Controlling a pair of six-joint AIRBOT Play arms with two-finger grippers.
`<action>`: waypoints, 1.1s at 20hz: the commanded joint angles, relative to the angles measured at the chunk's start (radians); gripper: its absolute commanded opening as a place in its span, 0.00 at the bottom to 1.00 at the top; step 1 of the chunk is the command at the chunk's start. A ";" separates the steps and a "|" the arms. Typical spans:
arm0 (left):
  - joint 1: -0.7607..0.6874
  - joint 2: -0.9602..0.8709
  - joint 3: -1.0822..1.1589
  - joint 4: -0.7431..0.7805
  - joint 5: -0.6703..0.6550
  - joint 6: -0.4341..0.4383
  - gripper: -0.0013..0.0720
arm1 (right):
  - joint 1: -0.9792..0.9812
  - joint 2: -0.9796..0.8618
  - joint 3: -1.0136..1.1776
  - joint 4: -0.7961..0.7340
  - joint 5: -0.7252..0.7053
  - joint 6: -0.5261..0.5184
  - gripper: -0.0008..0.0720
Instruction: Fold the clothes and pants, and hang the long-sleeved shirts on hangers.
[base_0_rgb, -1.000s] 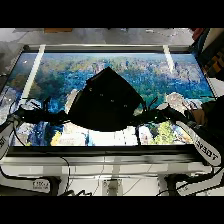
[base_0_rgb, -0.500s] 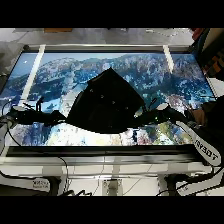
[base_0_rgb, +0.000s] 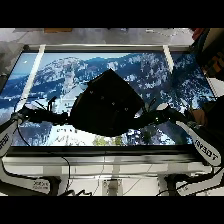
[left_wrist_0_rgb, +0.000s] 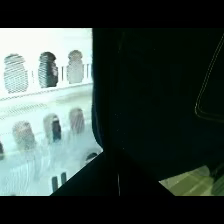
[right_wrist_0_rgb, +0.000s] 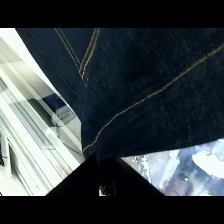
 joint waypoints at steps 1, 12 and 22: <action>-0.010 0.012 0.069 0.005 -0.185 0.039 0.03 | 0.001 0.035 0.010 -0.069 0.007 0.002 0.07; -0.017 0.800 0.264 -0.094 -0.017 0.056 0.03 | 0.001 0.529 0.467 -0.206 0.034 0.035 0.07; -0.017 1.271 0.246 0.045 0.211 -0.074 0.03 | 0.001 0.858 0.493 -0.183 0.029 0.427 0.07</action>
